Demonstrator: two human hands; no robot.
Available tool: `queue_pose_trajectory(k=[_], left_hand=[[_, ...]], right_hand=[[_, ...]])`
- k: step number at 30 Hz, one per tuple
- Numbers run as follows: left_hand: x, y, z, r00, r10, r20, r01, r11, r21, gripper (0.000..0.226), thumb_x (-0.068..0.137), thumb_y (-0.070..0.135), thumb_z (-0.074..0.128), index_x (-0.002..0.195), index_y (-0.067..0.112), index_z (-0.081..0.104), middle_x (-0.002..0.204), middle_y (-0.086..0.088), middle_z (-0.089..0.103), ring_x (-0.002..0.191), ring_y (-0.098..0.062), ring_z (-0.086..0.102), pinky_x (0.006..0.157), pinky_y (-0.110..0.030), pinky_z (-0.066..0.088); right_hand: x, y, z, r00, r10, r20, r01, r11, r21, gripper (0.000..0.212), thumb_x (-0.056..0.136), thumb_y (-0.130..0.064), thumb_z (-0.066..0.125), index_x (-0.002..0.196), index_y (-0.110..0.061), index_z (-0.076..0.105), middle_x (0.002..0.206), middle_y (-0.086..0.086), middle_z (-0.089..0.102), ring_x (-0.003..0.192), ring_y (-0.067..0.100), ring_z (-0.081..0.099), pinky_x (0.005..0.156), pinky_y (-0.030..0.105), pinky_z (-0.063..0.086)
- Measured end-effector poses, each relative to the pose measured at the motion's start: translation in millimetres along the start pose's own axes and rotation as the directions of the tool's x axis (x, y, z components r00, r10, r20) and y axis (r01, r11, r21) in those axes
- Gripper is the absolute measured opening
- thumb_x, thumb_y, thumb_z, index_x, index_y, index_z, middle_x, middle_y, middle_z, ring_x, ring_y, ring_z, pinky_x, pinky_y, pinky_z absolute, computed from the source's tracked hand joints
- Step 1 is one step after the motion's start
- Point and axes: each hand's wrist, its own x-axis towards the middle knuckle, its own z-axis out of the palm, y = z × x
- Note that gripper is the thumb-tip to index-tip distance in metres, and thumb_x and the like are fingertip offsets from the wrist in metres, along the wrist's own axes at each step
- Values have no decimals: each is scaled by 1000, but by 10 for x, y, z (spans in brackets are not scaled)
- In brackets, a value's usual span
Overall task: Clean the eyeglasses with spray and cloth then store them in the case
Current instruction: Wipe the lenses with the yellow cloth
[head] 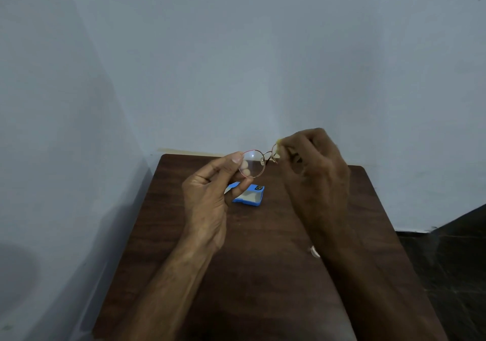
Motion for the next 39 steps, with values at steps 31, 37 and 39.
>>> queue_pose_trajectory(k=[31,37,39], left_hand=[[124,98,-120,994,-83,69,85,996,-36,18,84,21,78,98,12,85,88,-6,77,78,-12,72,73,-25,62],[164,139,-133,994,-68,83,70,997,-23,18,84,21,78,97,12,85,87,-6,76,78,-12,71,73,-25,62],[164,135,-118,993,-66,94,68,998,-18,19,83,23,78,98,12,85,88,-7,75,78,-13,71,73,-25,62]], right_hand=[[147,-40,47,999,25,36,-24,999,-31,8,90,-6,71,91,-12,74,98,3,69,84,25,63,68,40,51],[113,-132,63,987,-121,107,121,993,6,7,95,-8,69,97,-11,75,103,2,70,87,23,62,71,39,52],[169,-43,48,997,-49,55,49,999,0,7,94,-8,69,96,-13,74,103,1,69,87,24,63,71,39,52]])
